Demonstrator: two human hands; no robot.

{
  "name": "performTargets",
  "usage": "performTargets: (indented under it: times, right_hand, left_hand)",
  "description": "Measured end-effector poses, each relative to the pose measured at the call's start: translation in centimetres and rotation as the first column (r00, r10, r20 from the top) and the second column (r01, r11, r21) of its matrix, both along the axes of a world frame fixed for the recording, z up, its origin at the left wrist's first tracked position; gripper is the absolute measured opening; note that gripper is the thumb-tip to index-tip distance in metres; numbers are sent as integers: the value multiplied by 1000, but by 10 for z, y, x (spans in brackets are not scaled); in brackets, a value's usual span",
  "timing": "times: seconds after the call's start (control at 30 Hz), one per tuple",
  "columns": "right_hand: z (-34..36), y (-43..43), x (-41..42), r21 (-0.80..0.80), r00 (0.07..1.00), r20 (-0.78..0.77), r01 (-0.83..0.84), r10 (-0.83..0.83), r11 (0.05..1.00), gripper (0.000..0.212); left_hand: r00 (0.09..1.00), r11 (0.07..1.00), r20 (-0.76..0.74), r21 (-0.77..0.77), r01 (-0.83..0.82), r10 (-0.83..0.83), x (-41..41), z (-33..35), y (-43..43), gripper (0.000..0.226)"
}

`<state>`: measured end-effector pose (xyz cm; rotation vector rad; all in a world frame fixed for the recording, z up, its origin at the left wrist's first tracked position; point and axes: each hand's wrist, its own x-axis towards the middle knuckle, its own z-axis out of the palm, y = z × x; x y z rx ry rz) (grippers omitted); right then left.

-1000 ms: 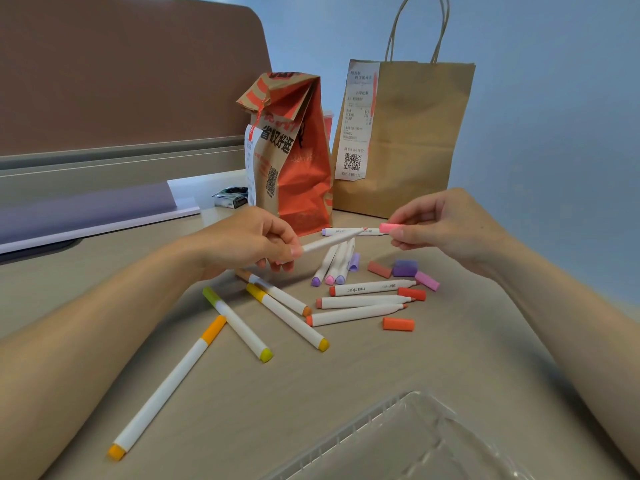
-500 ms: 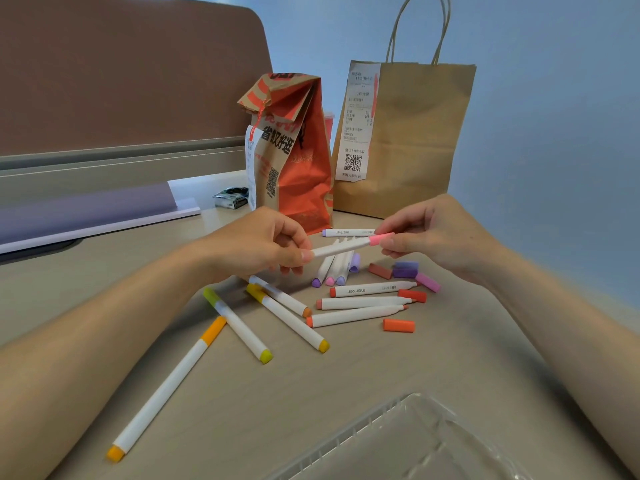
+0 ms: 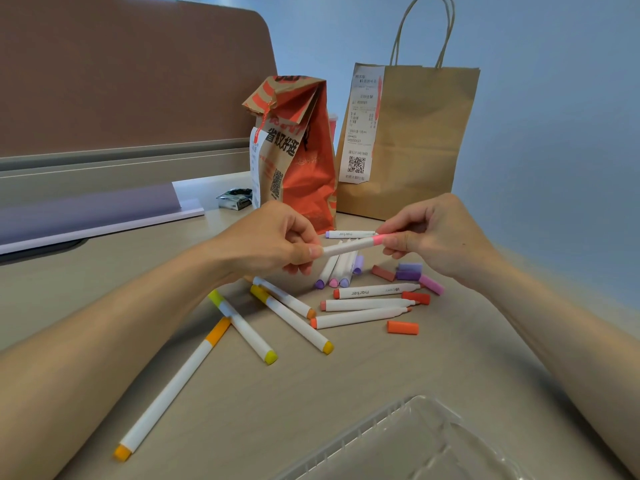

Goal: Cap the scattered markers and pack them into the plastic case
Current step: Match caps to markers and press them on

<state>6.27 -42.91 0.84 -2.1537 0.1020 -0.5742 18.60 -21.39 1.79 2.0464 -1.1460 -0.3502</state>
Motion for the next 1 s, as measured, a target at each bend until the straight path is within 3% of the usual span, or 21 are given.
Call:
performTargets:
  times: [0.1, 0.17, 0.27, 0.4, 0.57, 0.73, 0.87, 1.0]
  right_hand:
    - [0, -5, -1, 56, 1000, 4, -16, 16, 998, 12]
    - [-1, -16, -1, 51, 997, 21, 72, -73, 996, 11]
    - [-2, -35, -1, -76, 977, -33, 207, -210, 975, 2]
    - [-9, -43, 2, -236, 960, -174, 178, -221, 955, 4]
    - [-10, -43, 2, -269, 943, -272, 116, -191, 956, 6]
    - [-7, -45, 0, -285, 931, -299, 123, -210, 950, 7]
    - [-6, -48, -1, -273, 930, -298, 133, -215, 953, 9]
    - [-8, -51, -1, -268, 928, -303, 136, -217, 954, 10]
  left_hand:
    - [998, 997, 1, -57, -58, 58, 4, 0, 0, 9]
    - [990, 988, 27, -66, -136, 138, 10, -4, 0, 9]
    - [948, 961, 155, -31, -275, 277, 19, -12, 3, 14]
    - [894, 932, 312, 65, -357, 321, 27, -20, 8, 13]
    - [889, 919, 378, 185, -348, 260, 28, -23, 8, 16]
    - [879, 972, 427, -2, -235, 214, 14, -25, -3, 17]
    - [907, 986, 421, 140, -90, 23, 2, -30, -11, 23]
    - [936, 975, 352, 210, -78, -1, 5, -31, -10, 13]
